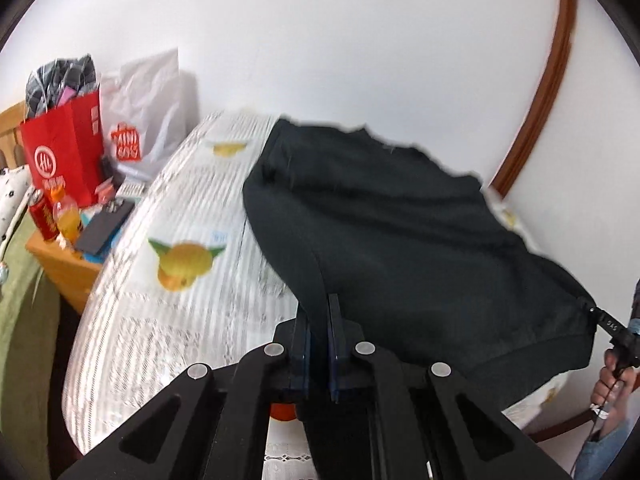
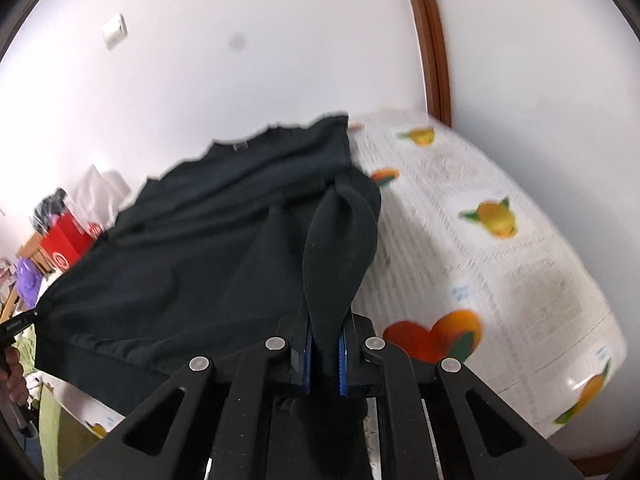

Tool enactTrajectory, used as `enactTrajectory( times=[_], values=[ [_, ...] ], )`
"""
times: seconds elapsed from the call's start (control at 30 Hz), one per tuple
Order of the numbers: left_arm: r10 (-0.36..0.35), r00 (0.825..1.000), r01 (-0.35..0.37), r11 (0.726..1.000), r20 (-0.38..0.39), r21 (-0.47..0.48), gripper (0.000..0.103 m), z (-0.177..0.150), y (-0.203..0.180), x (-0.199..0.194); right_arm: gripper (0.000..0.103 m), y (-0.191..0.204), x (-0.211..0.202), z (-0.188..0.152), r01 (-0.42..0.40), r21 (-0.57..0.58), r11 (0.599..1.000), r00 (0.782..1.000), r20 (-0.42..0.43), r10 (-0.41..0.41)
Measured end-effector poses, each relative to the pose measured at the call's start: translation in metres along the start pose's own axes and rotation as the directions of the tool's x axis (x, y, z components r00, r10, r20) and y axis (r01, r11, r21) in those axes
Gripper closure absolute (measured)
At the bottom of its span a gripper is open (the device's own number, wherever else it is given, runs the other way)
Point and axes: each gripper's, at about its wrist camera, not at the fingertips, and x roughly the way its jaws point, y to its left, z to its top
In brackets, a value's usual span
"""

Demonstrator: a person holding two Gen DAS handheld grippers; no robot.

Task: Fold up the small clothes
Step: 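Fold the hem up toward the collar with both grippers and release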

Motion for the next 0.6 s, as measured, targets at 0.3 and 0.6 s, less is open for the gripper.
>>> enactTrajectory(
  times=[0.3, 0.6],
  values=[
    [0.002, 0.991, -0.006, 0.999, 0.131, 0.032, 0.096, 0.042, -0.008, -0.020, 0.094, 0.006, -0.019, 0.046, -0.059, -0.005, 0.998, 0.991, 0.120, 0.060],
    [0.076, 0.987, -0.079, 0.997, 0.140, 0.015, 0.096, 0.102, -0.006, 0.031, 0.094, 0.019, 0.039, 0.114, -0.048, 0.000, 0.999, 0.989, 0.138, 0.047]
  ],
)
